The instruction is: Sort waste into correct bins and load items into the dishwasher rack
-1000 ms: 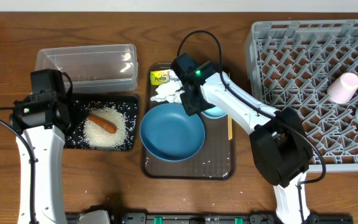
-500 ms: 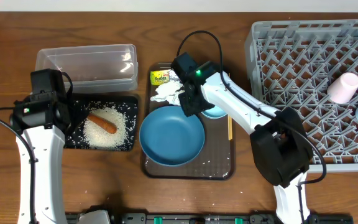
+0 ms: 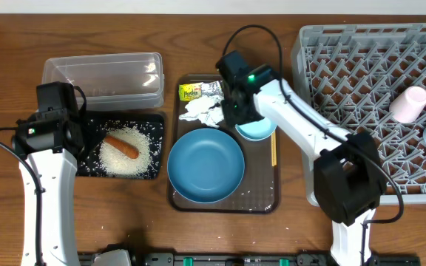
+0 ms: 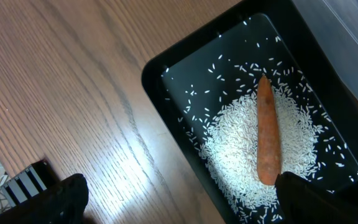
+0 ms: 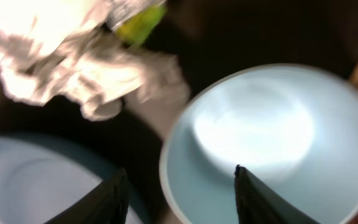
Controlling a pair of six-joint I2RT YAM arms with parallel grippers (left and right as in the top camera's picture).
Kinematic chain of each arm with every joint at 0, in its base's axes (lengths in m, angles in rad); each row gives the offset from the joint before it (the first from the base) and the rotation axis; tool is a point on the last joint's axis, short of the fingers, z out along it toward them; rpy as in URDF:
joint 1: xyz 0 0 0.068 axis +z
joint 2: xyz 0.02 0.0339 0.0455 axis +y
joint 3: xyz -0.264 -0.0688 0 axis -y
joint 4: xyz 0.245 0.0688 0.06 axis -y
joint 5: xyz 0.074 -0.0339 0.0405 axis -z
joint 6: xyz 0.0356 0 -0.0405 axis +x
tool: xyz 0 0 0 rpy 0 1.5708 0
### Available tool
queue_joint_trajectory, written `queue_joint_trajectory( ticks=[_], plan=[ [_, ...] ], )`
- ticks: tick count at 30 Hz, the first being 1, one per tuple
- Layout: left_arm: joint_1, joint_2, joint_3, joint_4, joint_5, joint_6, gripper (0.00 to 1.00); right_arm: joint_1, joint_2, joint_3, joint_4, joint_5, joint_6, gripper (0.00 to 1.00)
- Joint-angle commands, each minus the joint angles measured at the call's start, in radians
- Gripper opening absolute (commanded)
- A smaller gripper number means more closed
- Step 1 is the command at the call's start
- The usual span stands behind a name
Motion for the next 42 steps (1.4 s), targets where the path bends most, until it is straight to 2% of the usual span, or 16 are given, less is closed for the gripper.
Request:
queue_joint_trajectory(
  ticks=[1,16,18,24,28,36,42],
  plan=[
    [0.004,0.003,0.012,-0.005,-0.016,-0.005,0.98,-0.01,-0.018,-0.002,0.013,0.01,0.016,0.48],
    [0.004,0.003,0.012,-0.005,-0.016,-0.005,0.98,0.034,-0.015,-0.167,0.181,-0.011,0.027,0.46],
    [0.004,0.003,0.012,-0.005,-0.016,-0.005,0.98,0.034,-0.015,-0.168,0.184,-0.002,0.029,0.43],
    [0.004,0.003,0.012,-0.005,-0.016,-0.005,0.98,0.034,-0.015,-0.156,0.184,0.006,0.03,0.13],
    [0.004,0.003,0.012,-0.005,-0.016,-0.005,0.98,0.029,-0.025,-0.079,0.115,0.006,0.03,0.01],
    [0.004,0.003,0.012,-0.005,-0.016,-0.005,0.98,-0.01,-0.127,0.135,-0.051,0.006,0.003,0.01],
    [0.004,0.003,0.012,-0.005,-0.016,-0.005,0.98,-0.151,-0.286,0.159,-0.12,-0.114,-0.068,0.01]
  ],
)
